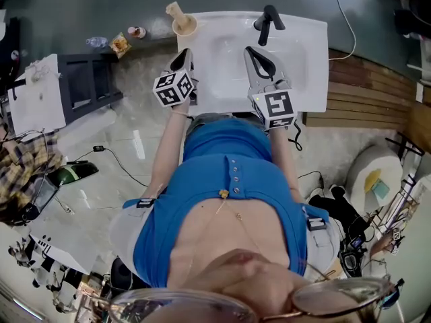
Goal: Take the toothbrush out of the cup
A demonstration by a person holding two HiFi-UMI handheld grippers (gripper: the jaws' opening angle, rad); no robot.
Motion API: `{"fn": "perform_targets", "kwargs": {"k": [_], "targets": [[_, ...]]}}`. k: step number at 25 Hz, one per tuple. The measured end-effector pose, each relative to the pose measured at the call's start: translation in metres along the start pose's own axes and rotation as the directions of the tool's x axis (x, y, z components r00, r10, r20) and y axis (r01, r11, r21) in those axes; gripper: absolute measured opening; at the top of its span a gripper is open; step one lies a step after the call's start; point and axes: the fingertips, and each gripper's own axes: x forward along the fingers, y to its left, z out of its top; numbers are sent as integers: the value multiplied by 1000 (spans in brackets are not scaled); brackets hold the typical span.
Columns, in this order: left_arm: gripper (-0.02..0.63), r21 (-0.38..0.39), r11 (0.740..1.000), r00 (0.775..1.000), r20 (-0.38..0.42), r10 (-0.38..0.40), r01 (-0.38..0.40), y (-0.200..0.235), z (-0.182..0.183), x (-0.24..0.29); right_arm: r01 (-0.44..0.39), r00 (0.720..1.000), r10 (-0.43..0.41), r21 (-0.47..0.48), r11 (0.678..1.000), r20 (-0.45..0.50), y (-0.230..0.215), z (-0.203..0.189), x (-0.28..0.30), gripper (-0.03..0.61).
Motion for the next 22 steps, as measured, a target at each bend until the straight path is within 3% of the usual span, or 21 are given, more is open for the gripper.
{"fn": "perform_targets", "kwargs": {"k": [15,22], "targets": [[2,47,998,993,111,-40,35,-26,40,-34,-102,995,103,-29,994,13,26,9,23,2],[2,130,991,983,177,-52,29,-39,67,-53,-142,989,143,-49,989,24,38,16,36,2]]}}
